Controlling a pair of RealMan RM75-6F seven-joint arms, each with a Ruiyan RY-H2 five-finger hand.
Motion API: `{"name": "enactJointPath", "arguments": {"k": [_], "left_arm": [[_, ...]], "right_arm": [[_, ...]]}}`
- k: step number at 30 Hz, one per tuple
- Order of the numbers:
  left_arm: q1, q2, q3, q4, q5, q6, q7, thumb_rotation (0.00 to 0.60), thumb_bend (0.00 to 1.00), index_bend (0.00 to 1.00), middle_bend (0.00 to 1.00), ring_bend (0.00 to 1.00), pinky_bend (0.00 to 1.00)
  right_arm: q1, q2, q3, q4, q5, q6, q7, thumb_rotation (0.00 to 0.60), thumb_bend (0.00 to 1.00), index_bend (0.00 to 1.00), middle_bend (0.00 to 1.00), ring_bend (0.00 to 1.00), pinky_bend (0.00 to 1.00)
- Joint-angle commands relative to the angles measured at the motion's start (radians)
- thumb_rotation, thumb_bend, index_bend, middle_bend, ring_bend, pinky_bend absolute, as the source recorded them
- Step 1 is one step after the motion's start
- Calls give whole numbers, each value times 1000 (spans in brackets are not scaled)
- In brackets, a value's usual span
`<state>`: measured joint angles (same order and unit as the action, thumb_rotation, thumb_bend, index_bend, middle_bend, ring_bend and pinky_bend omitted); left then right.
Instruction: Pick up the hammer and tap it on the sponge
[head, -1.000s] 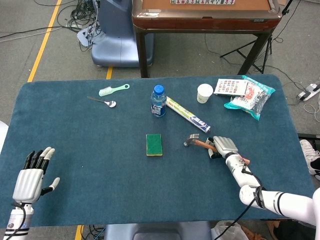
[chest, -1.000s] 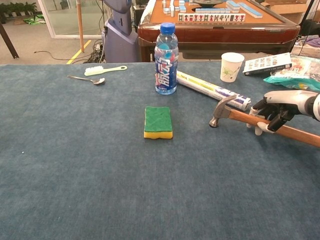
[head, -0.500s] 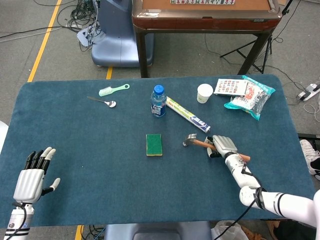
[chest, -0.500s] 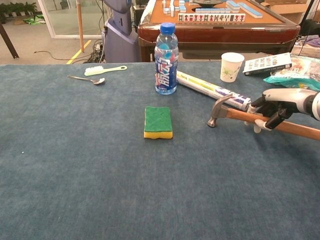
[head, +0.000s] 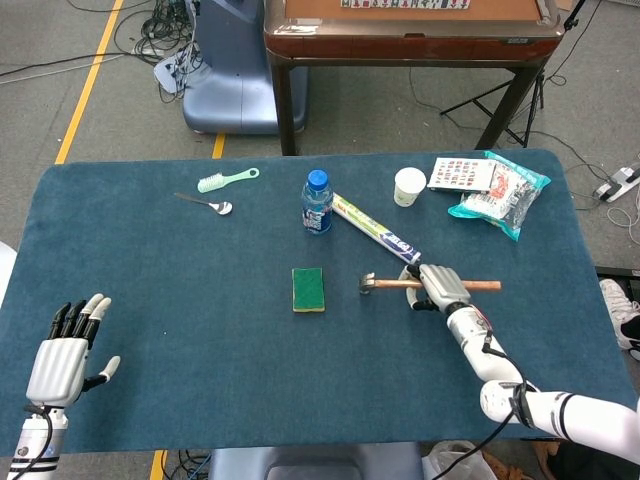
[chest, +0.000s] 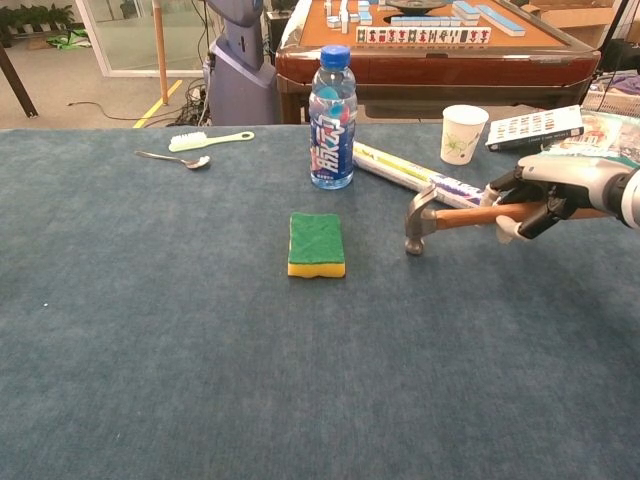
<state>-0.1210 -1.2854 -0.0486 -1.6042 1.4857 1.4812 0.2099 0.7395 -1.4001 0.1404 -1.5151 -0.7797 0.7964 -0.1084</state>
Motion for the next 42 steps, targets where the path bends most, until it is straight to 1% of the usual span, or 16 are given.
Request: {"name": "enactJointPath", "arguments": {"k": [1,6,15,24,30,42], "left_arm": [[0,1,0,0,-1,0,-1,600,227,68,70,46,0],[0,1,0,2,-4,-2,-4,600,227,68,68,45,0],[4,4,0,2,-5,3,-8,600,227,68,68,44,0],[6,6,1,-4,-2,8,-4,600,227,68,68,44,0],[7,9,-1,-7,-2,11,-3,600,227,68,67,43,0],[13,15,1,-17,-1,19,3,600,227,68,67,43,0]], "right_arm": [[-12,-2,11,-6,-31,14,19,600,1000,526,602,375,251],[-17,-2,19,-13,-60,10,36,600,1000,542,615,401,299],[-6,16,37,-31,-67,-14,42,600,1000,579,651,459,366],[9,54,52,-65,-64,-46,50,600,1000,606,682,529,572],[20,67,62,-69,-60,-66,65,600,1000,622,708,568,671],[58,85,66,-63,-51,-126,75,600,1000,654,755,627,745]]}}
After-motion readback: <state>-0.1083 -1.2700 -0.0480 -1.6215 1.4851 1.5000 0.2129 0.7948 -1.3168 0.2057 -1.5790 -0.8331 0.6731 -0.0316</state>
